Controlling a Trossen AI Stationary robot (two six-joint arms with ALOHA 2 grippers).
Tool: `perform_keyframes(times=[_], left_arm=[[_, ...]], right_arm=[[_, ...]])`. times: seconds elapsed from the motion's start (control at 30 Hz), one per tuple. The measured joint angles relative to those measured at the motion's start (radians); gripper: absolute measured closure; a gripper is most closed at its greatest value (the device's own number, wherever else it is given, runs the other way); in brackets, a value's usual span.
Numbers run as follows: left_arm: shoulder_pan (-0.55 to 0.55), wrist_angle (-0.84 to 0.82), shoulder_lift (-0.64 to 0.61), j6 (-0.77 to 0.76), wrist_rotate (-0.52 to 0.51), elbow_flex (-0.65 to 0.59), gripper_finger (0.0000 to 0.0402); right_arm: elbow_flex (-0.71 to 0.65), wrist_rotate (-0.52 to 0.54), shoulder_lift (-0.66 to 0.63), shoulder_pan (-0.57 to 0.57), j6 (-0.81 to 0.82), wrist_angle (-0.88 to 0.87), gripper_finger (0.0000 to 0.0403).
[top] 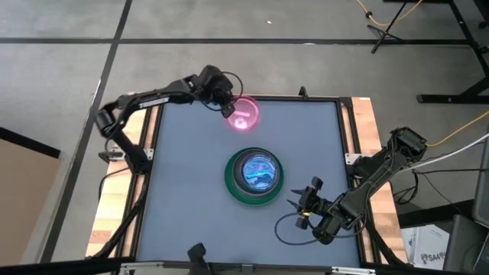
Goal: Stack plastic plates
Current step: Stack the pink plate on top of the blue plate, then return to Home Position
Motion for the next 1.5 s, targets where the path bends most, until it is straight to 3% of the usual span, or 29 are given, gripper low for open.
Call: perform_keyframes(times=[0.27, 0.47, 0.67, 0.83, 1.03, 1.33, 1.5], left_arm=[[-0.189, -0.067, -0.056, -0.094, 0.034, 0.001, 0.0401], [-0.358, -0.061, 0.015, -0.161, 0.024, 0.001, 0.0401], [-0.454, -0.065, 0.120, -0.199, -0.008, 0.000, 0.0401], [-0.501, -0.019, 0.165, -0.226, 0.013, 0.000, 0.0401], [-0.517, 0.035, 0.189, -0.223, -0.041, 0.001, 0.0395], [-0.496, 0.050, 0.197, -0.219, -0.065, 0.002, 0.0327], [-0.500, 0.028, 0.134, -0.206, -0.056, 0.001, 0.0303]], right_arm=[[0.000, 0.000, 0.000, 0.000, 0.000, 0.006, 0.0238], [0.000, 0.021, 0.000, 0.000, -0.001, 0.038, 0.0238], [0.000, 0.021, 0.000, -0.007, -0.034, 0.102, 0.0238], [0.000, -0.019, 0.001, -0.007, -0.034, 0.117, 0.0238], [0.000, -0.023, 0.001, -0.007, -0.037, 0.123, 0.0238], [0.000, -0.023, 0.002, -0.008, -0.037, 0.127, 0.0238], [0.000, -0.017, 0.002, -0.009, -0.037, 0.135, 0.0238]])
